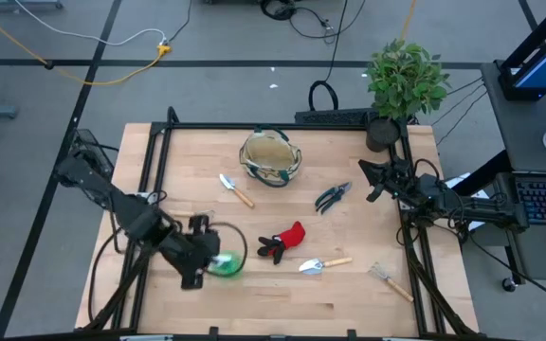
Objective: Pick & Place Garden tools in Gardening bag
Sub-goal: Put the green spray bottle into the gardening bag
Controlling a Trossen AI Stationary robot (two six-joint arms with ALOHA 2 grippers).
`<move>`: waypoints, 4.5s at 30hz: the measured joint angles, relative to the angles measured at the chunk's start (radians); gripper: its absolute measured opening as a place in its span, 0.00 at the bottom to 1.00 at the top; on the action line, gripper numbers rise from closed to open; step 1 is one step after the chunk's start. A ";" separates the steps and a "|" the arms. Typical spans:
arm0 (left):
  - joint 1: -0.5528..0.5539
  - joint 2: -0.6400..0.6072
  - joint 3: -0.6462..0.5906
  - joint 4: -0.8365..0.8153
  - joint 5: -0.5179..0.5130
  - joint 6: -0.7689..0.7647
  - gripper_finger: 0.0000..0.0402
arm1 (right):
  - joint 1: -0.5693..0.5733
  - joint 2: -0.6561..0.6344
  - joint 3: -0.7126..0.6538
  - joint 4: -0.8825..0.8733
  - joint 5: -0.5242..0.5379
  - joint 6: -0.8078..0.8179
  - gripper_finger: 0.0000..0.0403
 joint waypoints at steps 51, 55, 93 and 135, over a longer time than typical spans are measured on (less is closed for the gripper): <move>0.804 0.225 0.306 -0.008 -0.037 0.615 0.13 | 0.000 0.007 0.000 0.004 0.000 -0.046 0.01; 0.806 0.229 0.305 -0.017 -0.023 0.615 0.13 | 0.000 0.007 0.000 0.004 0.000 -0.047 0.01; 0.819 0.227 0.305 -0.057 -0.020 0.569 0.13 | 0.000 0.007 0.000 0.004 0.000 -0.048 0.01; 0.917 0.350 0.304 -0.056 0.057 0.543 0.36 | 0.000 0.006 0.000 0.005 0.000 -0.052 0.01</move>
